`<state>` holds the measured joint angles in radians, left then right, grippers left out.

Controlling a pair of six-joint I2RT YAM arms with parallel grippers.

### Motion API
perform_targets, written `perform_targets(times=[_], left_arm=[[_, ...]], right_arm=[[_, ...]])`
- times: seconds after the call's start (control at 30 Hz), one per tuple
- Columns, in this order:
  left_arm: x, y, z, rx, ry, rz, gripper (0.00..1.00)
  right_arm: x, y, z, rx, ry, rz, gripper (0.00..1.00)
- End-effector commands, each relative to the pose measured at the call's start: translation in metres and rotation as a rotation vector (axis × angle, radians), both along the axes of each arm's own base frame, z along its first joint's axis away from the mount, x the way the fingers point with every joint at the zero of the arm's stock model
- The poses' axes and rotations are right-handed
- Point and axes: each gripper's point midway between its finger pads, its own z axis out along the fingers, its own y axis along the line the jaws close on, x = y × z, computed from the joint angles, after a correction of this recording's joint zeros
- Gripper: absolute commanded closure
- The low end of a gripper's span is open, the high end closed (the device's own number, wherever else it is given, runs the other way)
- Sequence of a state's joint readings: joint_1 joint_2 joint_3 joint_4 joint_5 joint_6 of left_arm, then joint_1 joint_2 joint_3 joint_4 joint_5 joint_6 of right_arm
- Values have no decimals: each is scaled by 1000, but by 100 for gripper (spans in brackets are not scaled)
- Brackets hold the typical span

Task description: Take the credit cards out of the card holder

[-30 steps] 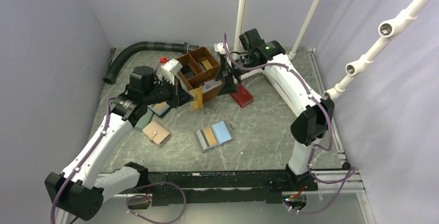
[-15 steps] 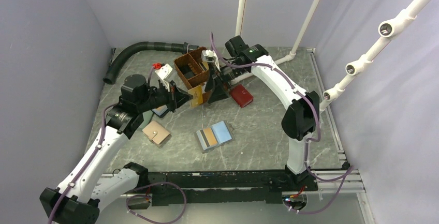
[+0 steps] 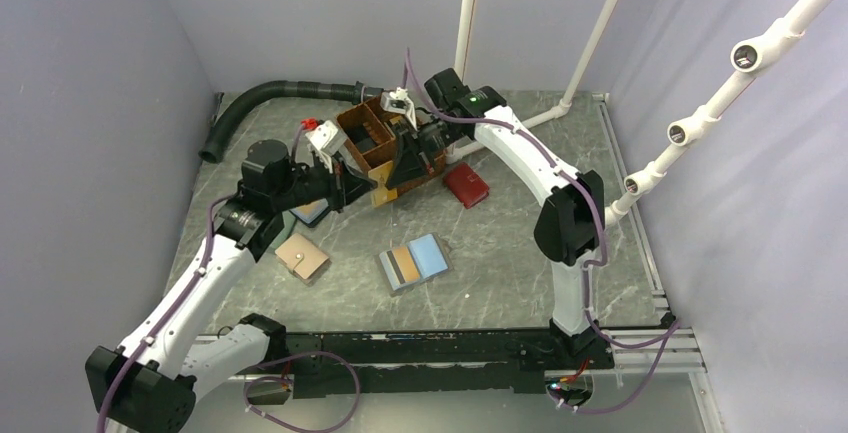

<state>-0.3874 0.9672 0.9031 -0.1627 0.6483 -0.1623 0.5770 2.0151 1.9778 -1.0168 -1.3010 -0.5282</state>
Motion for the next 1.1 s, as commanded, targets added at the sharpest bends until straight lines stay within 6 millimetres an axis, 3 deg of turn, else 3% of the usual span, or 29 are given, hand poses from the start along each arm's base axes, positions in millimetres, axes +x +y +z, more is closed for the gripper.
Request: perform_targets(times=[0.0,0.07,0.1,0.17,0.27,0.4,0.6,0.77,1.07], left_arm=[[0,-4,11,-27,-31,-29,99],[2,0,9,-12,-20,-2,89],[4,4,8,-3,-19,26,80],[10,17,5,25,-16,117,51],[17,39,0,63,-18,259,27],[30,67,-13,101,24,443,9],[56,83,-39,138,146,581,6],[78,90,-57,88,286,654,5],[110,93,-71,22,436,711,5]], right_arm=[[-3,9,15,76,-46,52,100],[2,7,9,52,-81,42,100],[5,5,6,43,-103,36,100],[12,1,2,21,-142,20,100],[30,-7,-7,-32,-193,-28,100],[75,-12,-25,-163,-289,-188,100],[135,-15,-33,-266,-433,-373,100],[179,-17,-24,-299,-521,-521,100],[216,-11,-8,-280,-597,-680,100]])
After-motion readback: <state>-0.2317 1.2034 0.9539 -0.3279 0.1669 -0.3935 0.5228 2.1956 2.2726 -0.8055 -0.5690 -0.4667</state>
